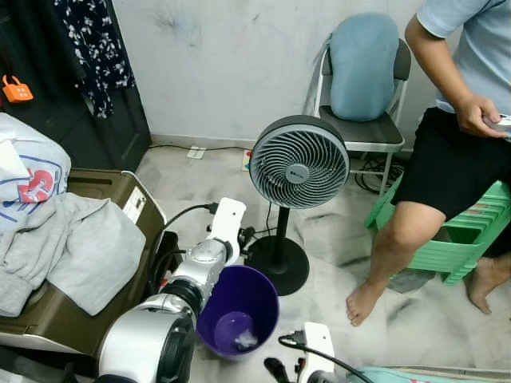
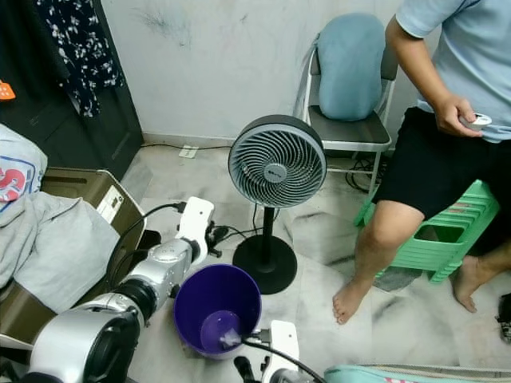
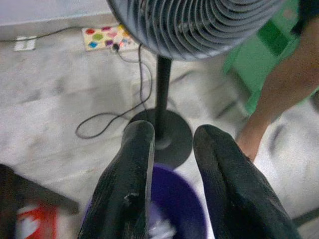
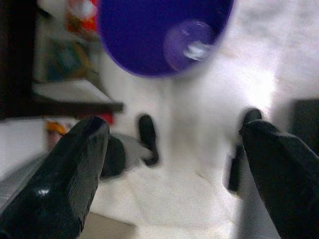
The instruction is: Clean up the room
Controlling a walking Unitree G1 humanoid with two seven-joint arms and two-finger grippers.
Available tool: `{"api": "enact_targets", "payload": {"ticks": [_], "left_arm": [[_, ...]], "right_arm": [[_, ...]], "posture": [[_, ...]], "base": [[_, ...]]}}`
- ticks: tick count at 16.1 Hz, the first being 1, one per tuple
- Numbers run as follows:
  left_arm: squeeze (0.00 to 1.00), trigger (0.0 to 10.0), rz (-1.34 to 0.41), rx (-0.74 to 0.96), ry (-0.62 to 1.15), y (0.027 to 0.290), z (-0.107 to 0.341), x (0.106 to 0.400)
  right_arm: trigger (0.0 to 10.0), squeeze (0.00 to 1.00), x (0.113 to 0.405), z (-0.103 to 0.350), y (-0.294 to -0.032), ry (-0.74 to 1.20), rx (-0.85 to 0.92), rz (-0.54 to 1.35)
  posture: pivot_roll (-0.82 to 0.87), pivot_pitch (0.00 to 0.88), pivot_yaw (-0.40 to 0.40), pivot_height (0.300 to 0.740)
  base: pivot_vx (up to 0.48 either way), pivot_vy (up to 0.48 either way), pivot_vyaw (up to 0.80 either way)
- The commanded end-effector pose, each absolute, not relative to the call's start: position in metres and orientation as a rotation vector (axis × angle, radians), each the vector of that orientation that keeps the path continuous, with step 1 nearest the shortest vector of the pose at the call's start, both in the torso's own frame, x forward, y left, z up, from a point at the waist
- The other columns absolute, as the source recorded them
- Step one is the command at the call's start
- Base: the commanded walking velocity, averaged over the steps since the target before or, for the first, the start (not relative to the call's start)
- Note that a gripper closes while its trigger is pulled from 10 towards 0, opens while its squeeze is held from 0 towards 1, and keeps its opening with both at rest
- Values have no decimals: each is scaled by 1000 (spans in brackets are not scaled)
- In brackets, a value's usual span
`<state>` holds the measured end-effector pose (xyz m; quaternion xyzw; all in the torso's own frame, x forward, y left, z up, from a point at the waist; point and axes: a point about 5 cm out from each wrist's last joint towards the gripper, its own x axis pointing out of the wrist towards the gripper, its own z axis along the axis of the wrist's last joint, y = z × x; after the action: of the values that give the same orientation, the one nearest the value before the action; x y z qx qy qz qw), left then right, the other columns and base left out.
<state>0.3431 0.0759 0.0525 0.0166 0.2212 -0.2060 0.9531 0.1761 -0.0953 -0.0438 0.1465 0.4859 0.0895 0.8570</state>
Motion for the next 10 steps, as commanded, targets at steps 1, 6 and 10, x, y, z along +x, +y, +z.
{"api": "enact_targets", "payload": {"ticks": [1, 6, 10], "left_arm": [[0, 10000, -418, 7, 404, 78, 60, 348], [0, 10000, -456, -54, 264, 80, 73, 351], [1000, 10000, -480, -125, 121, 98, 81, 346]], "right_arm": [[10000, 0, 294, 120, -102, -9, 148, 195], [10000, 0, 294, 144, -108, -112, 176, 178], [10000, 0, 298, 132, -111, -70, 157, 169]], "posture": [[-272, 0, 175, 740], [-265, 0, 160, 740], [-235, 0, 151, 740]], "base": [[0, 0, 0], [0, 0, 0], [0, 0, 0]]}}
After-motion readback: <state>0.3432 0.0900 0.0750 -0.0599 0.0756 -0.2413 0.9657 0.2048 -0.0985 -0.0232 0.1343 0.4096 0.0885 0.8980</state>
